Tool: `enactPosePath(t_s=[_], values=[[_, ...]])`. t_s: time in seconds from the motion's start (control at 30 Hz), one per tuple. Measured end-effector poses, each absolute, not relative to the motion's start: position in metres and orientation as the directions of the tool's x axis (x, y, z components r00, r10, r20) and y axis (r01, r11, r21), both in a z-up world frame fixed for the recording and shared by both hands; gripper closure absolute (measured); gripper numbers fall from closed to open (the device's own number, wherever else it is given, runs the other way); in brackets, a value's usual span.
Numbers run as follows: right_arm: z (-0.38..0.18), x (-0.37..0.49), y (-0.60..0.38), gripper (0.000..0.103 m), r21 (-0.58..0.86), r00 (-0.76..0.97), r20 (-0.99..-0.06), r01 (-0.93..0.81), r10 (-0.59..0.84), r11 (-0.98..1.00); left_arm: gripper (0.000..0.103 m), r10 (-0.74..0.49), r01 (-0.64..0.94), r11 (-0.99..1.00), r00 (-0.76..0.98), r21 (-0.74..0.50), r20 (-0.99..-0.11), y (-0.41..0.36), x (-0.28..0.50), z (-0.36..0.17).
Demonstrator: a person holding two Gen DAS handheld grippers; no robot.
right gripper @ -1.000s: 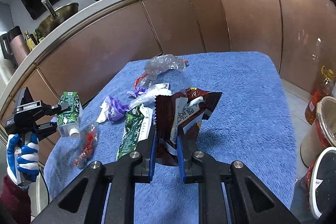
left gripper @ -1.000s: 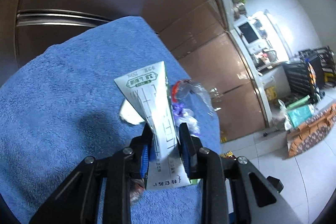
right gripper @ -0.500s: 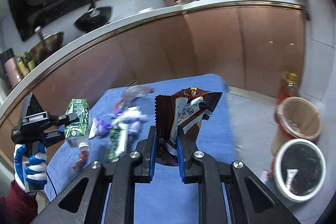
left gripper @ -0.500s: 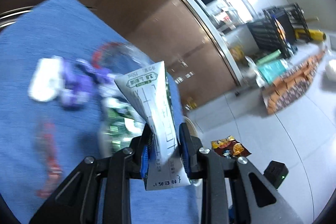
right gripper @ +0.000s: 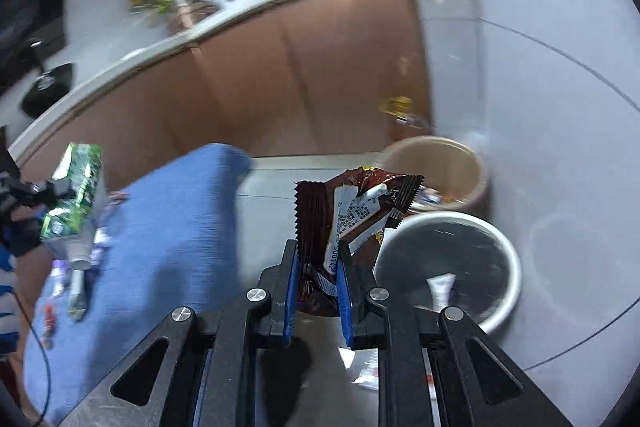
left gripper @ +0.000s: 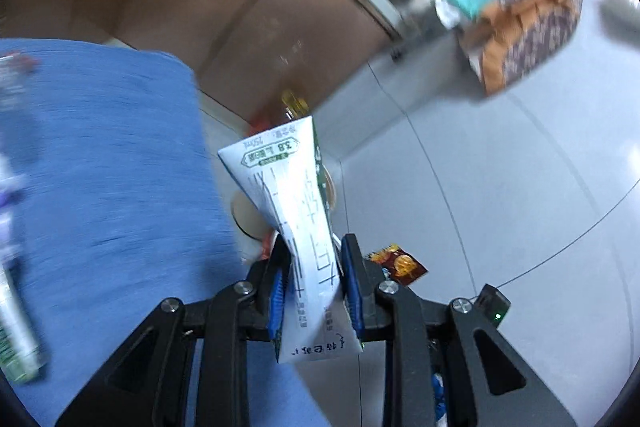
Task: Collect trash
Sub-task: 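Carry both items to the black-lined bin and release them inside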
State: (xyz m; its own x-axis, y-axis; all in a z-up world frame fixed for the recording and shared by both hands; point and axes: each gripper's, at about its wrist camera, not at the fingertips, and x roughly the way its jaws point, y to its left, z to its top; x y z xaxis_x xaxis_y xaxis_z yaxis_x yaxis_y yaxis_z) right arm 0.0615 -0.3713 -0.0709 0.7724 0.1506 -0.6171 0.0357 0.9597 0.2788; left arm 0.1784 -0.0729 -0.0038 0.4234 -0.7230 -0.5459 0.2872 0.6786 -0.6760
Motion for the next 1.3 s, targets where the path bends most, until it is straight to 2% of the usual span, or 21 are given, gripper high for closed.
enactPosePath(t_s=[0.33, 0.63, 0.73, 0.77, 0.83, 1.0, 1.17, 1.3], values=[[-0.137, 0.087, -0.428, 0.087, 0.308, 0.710, -0.698, 0.176, 0.096, 0.935, 0.079, -0.701, 0.366, 0.704, 0.214, -0.609, -0.680, -0.258, 0.249, -0.070], [-0.167, 0.103, -0.452, 0.082, 0.277, 0.669, -0.742, 0.234, 0.053, 0.932, 0.078, -0.629, 0.400, 0.743, 0.142, -0.536, -0.765, -0.352, 0.269, -0.125], [-0.176, 0.106, -0.459, 0.081, 0.258, 0.652, -0.758, 0.259, 0.029, 0.931, 0.074, -0.622, 0.394, 0.745, 0.122, -0.538, -0.773, -0.363, 0.272, -0.141], [-0.179, 0.106, -0.460, 0.081, 0.249, 0.645, -0.764, 0.268, 0.018, 0.931, 0.065, -0.624, 0.388, 0.744, 0.113, -0.544, -0.773, -0.365, 0.273, -0.145], [-0.183, 0.105, -0.463, 0.079, 0.240, 0.635, -0.773, 0.284, 0.005, 0.928, 0.054, -0.625, 0.378, 0.745, 0.108, -0.550, -0.773, -0.370, 0.276, -0.152], [-0.186, 0.100, -0.465, 0.079, 0.240, 0.629, -0.778, 0.306, -0.007, 0.921, 0.054, -0.648, 0.392, 0.725, 0.108, -0.567, -0.754, -0.366, 0.269, -0.144], [-0.180, 0.100, -0.462, 0.078, 0.240, 0.638, -0.770, 0.309, -0.014, 0.920, 0.054, -0.658, 0.439, 0.715, 0.158, -0.544, -0.736, -0.348, 0.252, -0.114], [-0.165, 0.094, -0.452, 0.070, 0.242, 0.658, -0.753, 0.300, -0.016, 0.923, 0.054, -0.655, 0.455, 0.726, 0.233, -0.515, -0.719, -0.325, 0.236, -0.082]])
